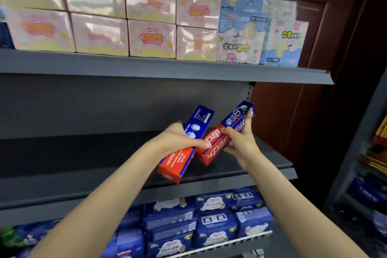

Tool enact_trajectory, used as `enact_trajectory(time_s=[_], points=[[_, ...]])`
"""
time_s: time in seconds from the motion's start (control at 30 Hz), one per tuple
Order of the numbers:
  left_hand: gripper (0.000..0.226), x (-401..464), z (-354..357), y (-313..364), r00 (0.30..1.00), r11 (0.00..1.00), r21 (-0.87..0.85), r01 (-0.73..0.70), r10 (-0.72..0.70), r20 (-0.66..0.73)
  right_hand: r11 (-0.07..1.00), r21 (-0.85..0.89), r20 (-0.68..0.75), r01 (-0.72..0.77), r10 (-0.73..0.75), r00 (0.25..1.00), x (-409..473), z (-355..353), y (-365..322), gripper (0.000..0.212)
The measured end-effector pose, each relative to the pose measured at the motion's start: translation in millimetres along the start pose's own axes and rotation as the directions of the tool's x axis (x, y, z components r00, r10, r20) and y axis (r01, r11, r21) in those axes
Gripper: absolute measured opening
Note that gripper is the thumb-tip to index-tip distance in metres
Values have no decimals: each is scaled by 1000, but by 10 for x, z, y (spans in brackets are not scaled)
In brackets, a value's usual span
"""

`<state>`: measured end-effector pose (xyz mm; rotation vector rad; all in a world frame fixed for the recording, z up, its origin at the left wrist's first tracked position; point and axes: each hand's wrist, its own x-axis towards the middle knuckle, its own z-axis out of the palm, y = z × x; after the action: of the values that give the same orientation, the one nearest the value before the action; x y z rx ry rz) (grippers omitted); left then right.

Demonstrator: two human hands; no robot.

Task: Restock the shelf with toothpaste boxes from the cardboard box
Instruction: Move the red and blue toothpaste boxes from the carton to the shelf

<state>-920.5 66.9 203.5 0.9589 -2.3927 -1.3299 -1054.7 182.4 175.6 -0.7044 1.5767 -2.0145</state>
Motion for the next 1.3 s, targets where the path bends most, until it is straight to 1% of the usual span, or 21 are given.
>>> enact_trajectory(time_s=[0.03, 0.1, 0.2, 0.27, 0.37, 0.43, 0.47, 0.5, 0.57, 0.6, 0.63, 0.67, 0.7, 0.73, 0.8, 0.83, 0.9, 0.97, 1.03, 1.2, 1.3], points=[[71, 68, 86, 27, 998, 998, 58, -25, 28, -54, 1000, 12, 8, 5, -5, 1000, 101, -32, 34, 97], [80, 199, 242, 95, 979, 965, 256, -49, 98, -180, 1000, 6, 37, 9, -9, 999, 306, -82, 107, 95], [91, 436, 401, 197, 943, 831, 556, 4, 182, -279, 999, -33, 63, 27, -25, 998, 596, -143, 209, 92], [91, 575, 454, 303, 951, 784, 619, 48, 154, -269, 997, -57, 89, 51, -46, 995, 775, -216, 245, 86], [89, 749, 463, 453, 957, 763, 644, 58, 142, -254, 995, -97, 161, 29, -13, 987, 999, -330, 223, 68], [88, 834, 446, 497, 947, 768, 639, 43, 172, -272, 943, -329, 176, 54, 5, 984, 1162, -410, 154, 63], [89, 873, 442, 504, 942, 773, 634, 35, 186, -278, 851, -517, 167, 89, -1, 986, 1254, -463, 101, 67], [90, 906, 440, 509, 939, 771, 637, 23, 202, -278, 710, -691, 166, 135, -27, 986, 1337, -524, 34, 73], [91, 964, 432, 520, 940, 757, 654, 2, 221, -259, 376, -877, 269, 299, -132, 954, 1485, -676, -129, 88], [91, 993, 424, 528, 943, 747, 664, -8, 226, -242, 196, -893, 381, 404, -145, 913, 1573, -750, -196, 92], [92, 1024, 417, 531, 948, 736, 677, -19, 228, -222, 31, -869, 489, 493, -99, 867, 1678, -807, -246, 93], [93, 1052, 415, 535, 953, 723, 690, -27, 228, -201, -88, -824, 564, 560, -22, 826, 1795, -849, -271, 90], [92, 1078, 416, 540, 957, 711, 702, -35, 227, -183, -126, -783, 607, 609, 60, 792, 1918, -878, -283, 82], [92, 1104, 424, 545, 958, 703, 710, -38, 229, -175, -72, -765, 628, 639, 130, 767, 2019, -900, -294, 72], [91, 1160, 447, 546, 952, 698, 715, -25, 234, -195, 188, -752, 659, 632, 203, 724, 2166, -920, -287, 52], [91, 1193, 456, 539, 946, 705, 709, -4, 232, -225, 264, -735, 674, 624, 192, 713, 2206, -922, -273, 44], [90, 1263, 456, 506, 932, 752, 658, 45, 205, -298, 230, -736, 670, 637, 110, 734, 2304, -921, -204, 37], [89, 1311, 445, 468, 933, 786, 613, 79, 158, -323, 116, -785, 615, 609, 26, 788, 2414, -918, -86, 43], [92, 1323, 442, 439, 943, 776, 624, 92, 134, -305, 50, -831, 555, 555, -16, 832, 2534, -931, 50, 51], [91, 1321, 460, 414, 953, 693, 719, 60, 174, -247, 47, -886, 463, 461, 43, 885, 2679, -946, 271, 60], [90, 1365, 460, 396, 956, 678, 733, 52, 179, -233, 53, -911, 410, 410, -9, 912, 2714, -975, 389, 57]])
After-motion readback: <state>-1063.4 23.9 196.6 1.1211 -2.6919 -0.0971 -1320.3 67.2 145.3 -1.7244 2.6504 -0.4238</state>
